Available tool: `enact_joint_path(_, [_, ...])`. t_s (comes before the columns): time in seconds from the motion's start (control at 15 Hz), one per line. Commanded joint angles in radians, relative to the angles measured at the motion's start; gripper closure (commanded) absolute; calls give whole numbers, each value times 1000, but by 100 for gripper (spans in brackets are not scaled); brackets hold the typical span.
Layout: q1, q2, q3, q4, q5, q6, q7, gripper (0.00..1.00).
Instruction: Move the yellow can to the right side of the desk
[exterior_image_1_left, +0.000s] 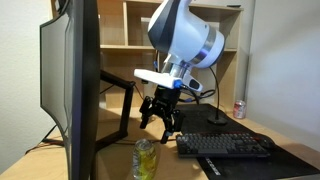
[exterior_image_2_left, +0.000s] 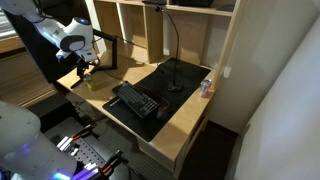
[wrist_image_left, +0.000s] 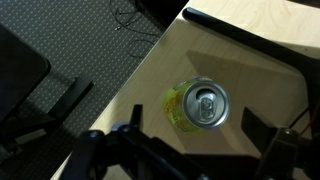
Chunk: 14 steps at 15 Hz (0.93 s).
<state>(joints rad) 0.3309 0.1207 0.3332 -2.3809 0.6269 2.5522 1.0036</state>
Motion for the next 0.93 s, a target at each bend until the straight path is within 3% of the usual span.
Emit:
enact_joint_path(0.0, [15, 54, 6, 17, 15, 54, -23, 0])
enact_joint_path(0.87, [30, 101, -6, 33, -82, 110, -31, 0])
